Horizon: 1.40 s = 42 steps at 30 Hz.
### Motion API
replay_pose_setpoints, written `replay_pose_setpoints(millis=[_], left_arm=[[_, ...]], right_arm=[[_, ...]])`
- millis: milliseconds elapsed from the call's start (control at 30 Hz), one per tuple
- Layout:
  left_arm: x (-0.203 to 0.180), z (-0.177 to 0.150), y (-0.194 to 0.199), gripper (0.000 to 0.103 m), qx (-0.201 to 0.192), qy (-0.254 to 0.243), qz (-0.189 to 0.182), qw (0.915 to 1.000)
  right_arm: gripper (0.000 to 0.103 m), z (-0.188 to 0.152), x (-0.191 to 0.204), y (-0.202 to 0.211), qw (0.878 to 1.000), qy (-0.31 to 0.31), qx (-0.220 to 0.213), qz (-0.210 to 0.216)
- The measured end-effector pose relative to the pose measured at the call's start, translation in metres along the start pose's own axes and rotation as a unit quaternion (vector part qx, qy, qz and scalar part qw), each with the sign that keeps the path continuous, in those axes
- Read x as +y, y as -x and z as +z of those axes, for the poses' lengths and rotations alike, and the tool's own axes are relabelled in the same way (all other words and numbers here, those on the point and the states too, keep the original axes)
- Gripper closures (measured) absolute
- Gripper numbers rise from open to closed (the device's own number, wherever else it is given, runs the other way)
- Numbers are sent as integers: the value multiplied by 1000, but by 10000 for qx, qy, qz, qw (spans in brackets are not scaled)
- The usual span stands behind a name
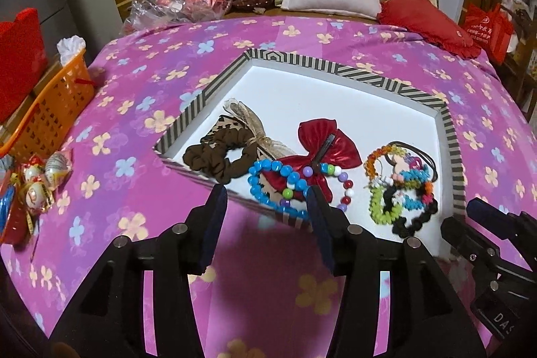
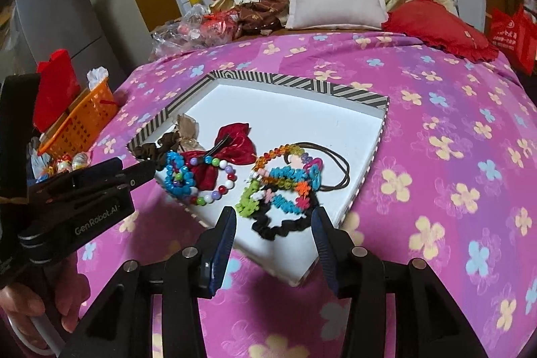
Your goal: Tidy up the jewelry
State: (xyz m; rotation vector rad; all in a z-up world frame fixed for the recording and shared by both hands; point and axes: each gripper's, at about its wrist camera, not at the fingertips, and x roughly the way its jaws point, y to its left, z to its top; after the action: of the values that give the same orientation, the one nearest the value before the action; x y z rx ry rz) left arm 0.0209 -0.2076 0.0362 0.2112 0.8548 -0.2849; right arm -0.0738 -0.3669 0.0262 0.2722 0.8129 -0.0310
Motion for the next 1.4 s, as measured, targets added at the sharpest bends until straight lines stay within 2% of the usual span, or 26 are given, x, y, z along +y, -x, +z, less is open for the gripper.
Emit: replay_pose_setpoints(millis=[67, 133, 167, 533, 767, 900, 1033, 1400], left_arm=[[0, -4, 9, 54, -72, -16, 9, 10000], [1, -8, 16, 54, -121, 5, -11, 9999], [2, -10, 19, 53, -129, 21, -27, 9999], [12, -26, 51, 53, -284, 243, -128, 9992], [16, -32, 74, 52, -423, 309, -150, 9985], [20, -36, 83, 46, -499, 355, -158, 9980], [23, -39, 89, 46, -523, 385, -159, 9978], [26, -48, 101, 46, -571, 368, -108, 9976]], right_arm=[[55, -3, 3, 5, 10000, -27, -45, -30], [42, -6, 7, 10, 9999, -26, -102, -46], [40, -8, 8, 13, 9999, -16, -134, -62], [39, -19, 14, 36, 9991, -140, -343, -210], [30, -22, 21, 53, 9984, -169, -506, -200], [29, -24, 28, 58, 9983, -61, -507, -270], [25, -28, 31, 62, 9982, -81, -535, -273], [25, -34, 38, 68, 9982, 14, -476, -362]])
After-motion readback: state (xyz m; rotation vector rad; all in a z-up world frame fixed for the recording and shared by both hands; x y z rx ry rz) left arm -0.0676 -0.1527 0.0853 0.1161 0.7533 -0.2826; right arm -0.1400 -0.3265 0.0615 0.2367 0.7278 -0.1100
